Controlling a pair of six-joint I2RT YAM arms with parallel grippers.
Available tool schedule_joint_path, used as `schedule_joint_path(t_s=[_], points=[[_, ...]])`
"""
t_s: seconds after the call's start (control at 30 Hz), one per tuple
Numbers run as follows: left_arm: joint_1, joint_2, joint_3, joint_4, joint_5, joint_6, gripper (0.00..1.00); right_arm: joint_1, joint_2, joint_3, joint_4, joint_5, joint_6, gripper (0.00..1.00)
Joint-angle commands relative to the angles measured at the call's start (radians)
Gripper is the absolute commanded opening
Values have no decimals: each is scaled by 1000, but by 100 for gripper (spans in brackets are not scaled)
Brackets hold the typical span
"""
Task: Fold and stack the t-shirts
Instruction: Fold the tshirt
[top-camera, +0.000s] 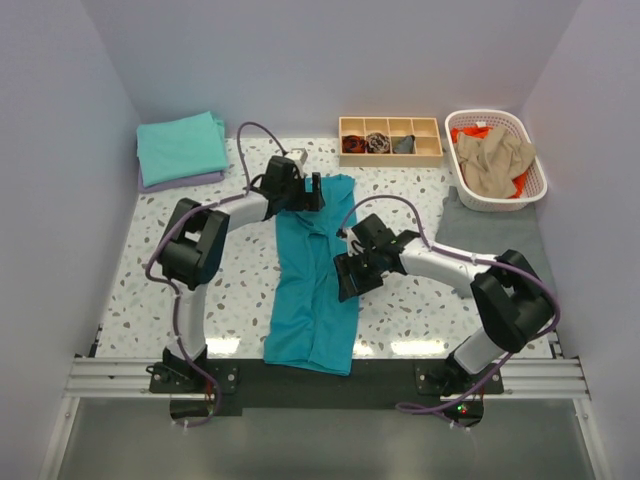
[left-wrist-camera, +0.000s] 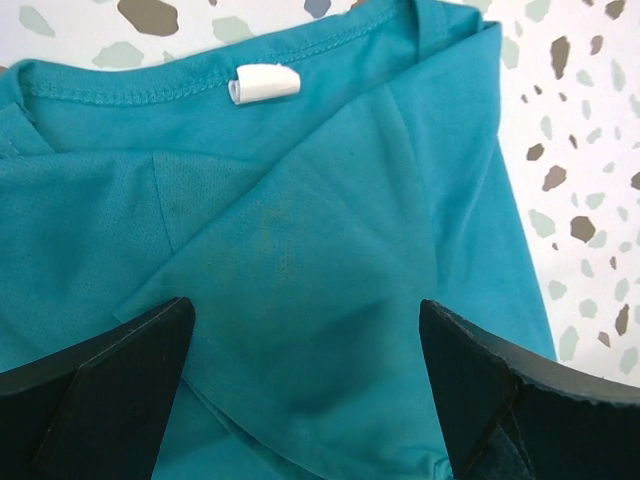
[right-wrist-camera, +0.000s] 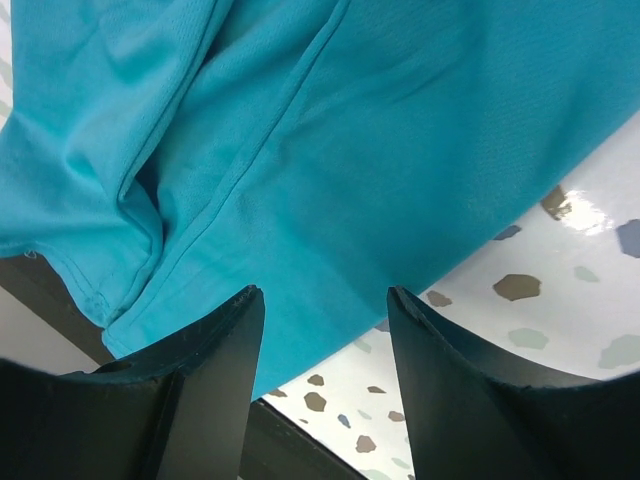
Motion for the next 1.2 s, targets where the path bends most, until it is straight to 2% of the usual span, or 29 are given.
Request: schedule_joint_path(t_s=[0.0, 0.1, 0.2, 0.33, 0.6, 0.77, 1.0, 1.17], points=[[11, 53, 74, 9, 25, 36, 100, 33, -3, -12, 2, -31, 11, 57], [22, 93, 112, -13, 27, 50, 100, 47, 17, -21, -8, -14, 14, 57], [34, 121, 135, -14, 35, 56, 100, 50, 50, -20, -56, 72, 24, 57], [54, 156, 197, -23, 44, 72, 100, 52, 78, -20, -126, 271, 69, 57], [88, 240, 352, -95, 91, 112, 100, 52, 124, 2, -143, 426, 115, 57], [91, 285, 450, -109, 124, 133, 100, 50, 115, 57, -128, 448, 43, 57], [91, 153, 372, -42, 148, 158, 100, 52, 26, 121, -97, 376, -67, 57], [90, -44, 271, 41, 139, 167, 100, 50, -103, 147, -96, 370, -74, 58]])
